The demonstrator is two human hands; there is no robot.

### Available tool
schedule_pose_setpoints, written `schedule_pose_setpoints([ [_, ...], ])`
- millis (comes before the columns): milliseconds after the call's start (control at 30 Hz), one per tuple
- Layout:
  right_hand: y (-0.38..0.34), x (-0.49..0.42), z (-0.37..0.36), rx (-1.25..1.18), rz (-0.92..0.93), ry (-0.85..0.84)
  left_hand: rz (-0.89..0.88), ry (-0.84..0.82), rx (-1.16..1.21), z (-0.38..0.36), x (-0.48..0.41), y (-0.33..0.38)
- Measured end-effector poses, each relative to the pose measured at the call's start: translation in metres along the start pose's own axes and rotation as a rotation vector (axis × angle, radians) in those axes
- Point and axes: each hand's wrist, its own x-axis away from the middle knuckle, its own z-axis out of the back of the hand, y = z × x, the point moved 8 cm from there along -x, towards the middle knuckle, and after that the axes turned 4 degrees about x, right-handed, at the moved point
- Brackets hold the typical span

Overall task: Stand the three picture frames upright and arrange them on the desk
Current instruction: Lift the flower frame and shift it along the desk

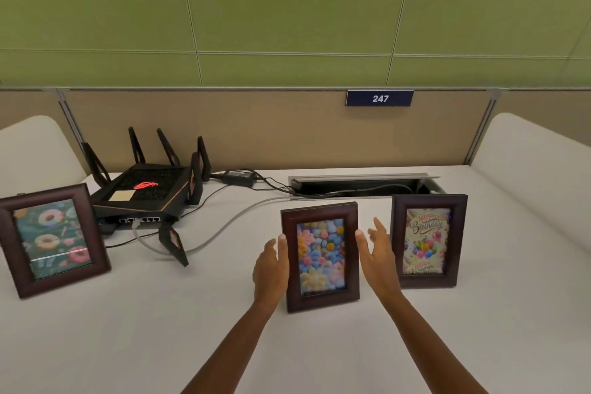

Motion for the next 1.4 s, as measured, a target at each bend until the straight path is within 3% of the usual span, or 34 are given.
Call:
schedule_pose_setpoints([
  [167,0.034,0.000,-0.020,-0.050,-0.150,-0.227,0.159,-0.197,0.432,-0.023,0.006,-0.012],
  [433,0.069,0.024,-0.049,-0.156,-0.178,-0.500,0.224,-0.219,0.662,-0.035,0.003,-0.022],
  [600,0.075,0.023,-0.051,-0.205,-0.143,-0.520,0.230,-0.143,0.673,-0.037,-0.006,-0.032],
  [933,0.080,0.005,-0.067,-0.421,-0.192,-0.497,0.196,-0.156,0.643,-0.042,-0.037,-0.029],
  [1400,0.050,-0.114,-0.105,-0.483,-0.094,-0.381,0.098,-0.249,0.731,-0.044,-0.149,0.034],
])
